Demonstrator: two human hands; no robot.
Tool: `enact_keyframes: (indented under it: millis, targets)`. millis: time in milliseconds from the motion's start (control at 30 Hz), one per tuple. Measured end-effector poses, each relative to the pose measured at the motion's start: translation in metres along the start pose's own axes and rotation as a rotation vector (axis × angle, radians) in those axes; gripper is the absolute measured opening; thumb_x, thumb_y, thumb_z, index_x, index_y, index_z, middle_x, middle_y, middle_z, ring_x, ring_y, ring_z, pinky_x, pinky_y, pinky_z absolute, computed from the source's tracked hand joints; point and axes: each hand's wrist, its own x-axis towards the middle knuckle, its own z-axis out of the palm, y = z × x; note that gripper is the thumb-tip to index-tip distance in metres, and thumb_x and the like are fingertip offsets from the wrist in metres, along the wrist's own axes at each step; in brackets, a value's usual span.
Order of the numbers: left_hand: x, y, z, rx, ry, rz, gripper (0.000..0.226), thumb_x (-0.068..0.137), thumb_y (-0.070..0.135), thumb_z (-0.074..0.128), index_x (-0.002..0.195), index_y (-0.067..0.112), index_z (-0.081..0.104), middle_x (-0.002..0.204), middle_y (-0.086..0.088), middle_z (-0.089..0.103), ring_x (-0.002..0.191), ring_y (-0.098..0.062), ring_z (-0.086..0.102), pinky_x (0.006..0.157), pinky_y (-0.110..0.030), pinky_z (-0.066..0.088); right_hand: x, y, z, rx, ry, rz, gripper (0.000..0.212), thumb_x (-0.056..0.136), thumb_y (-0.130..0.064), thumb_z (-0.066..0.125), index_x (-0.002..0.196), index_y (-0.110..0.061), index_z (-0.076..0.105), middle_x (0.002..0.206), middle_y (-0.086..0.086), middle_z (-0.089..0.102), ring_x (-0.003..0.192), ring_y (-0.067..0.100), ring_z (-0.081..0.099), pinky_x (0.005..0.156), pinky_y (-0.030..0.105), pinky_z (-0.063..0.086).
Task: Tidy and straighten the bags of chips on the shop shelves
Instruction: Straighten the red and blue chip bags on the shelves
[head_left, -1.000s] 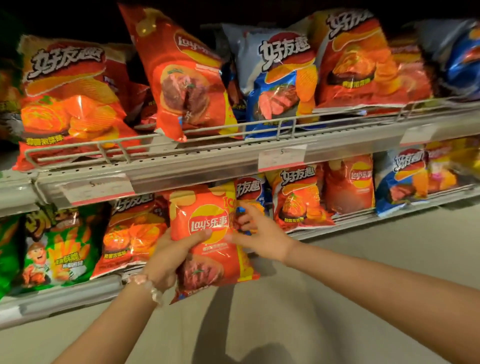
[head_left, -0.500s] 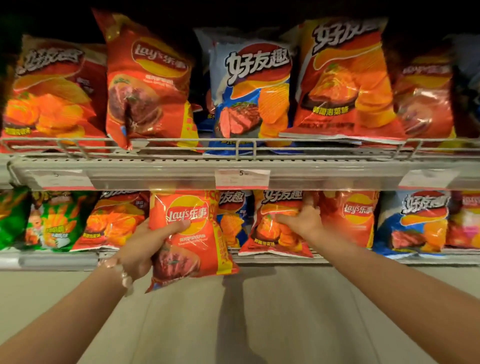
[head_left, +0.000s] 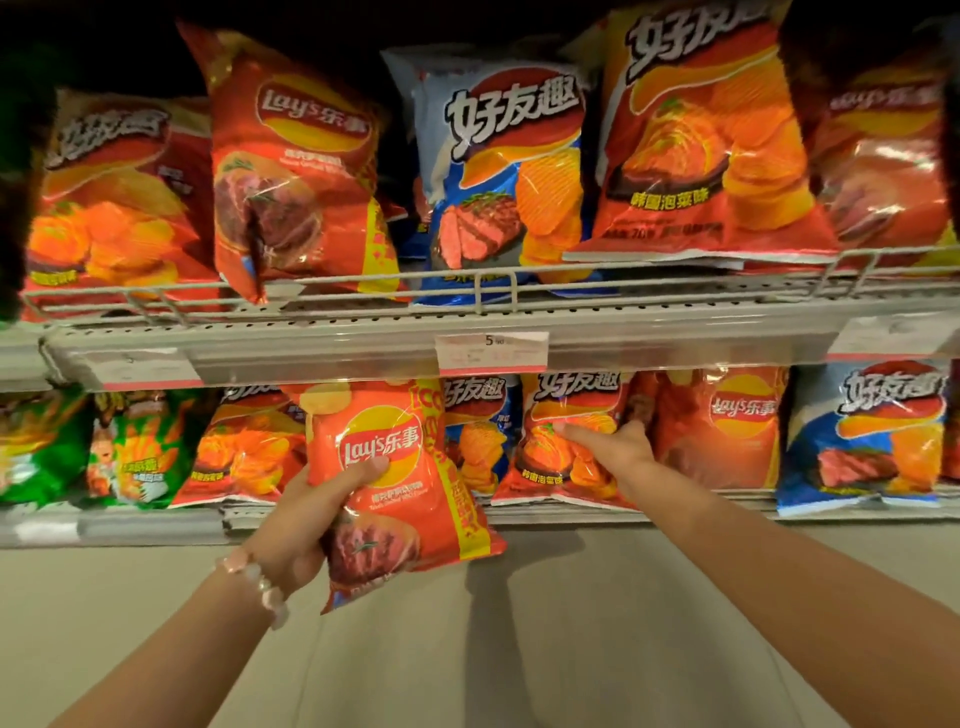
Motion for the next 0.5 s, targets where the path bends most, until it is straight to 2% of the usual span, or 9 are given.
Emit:
enact_keyframes:
  millis: [133,233,500]
  targets:
    - [0.009,-0.009,-0.001,-0.003,-0.009,-0.009,0.066,0.055,0.025,0.083,0.116,0.016,0.06,0.096,-0.01,0.075,0.083,-0.029,0.073,0.057,-0.034,0.058,0.006,0.005,0.001,0.055,-0.064,-0.013,0.085,0.052,-0.04,0.091,0.123,-0.01,0.056,0.12,0.012,0.064,0.11,0.029,0.061,0.097,0.044,0.049]
    - [0.015,-0.014,-0.004,0.001,-0.025,-0.024,0.065,0.055,0.025,0.082,0.116,0.016,0.061,0.097,-0.01,0.074,0.083,-0.03,0.073,0.058,-0.034,0.058,0.008,0.006,-0.001,0.063,-0.112,-0.031,0.069,0.058,-0.037,0.089,0.115,-0.011,0.062,0.112,0.009,0.068,0.102,0.025,0.064,0.093,0.038,0.051]
    - [0.018,-0.021,-0.012,0.049,-0.052,-0.055,0.073,0.048,0.029,0.085,0.116,0.018,0.06,0.096,-0.009,0.075,0.083,-0.03,0.073,0.058,-0.034,0.057,0.002,0.0,0.0,0.057,-0.025,-0.052,0.078,0.056,-0.04,0.09,0.118,-0.008,0.057,0.113,0.009,0.066,0.106,0.026,0.061,0.095,0.041,0.05]
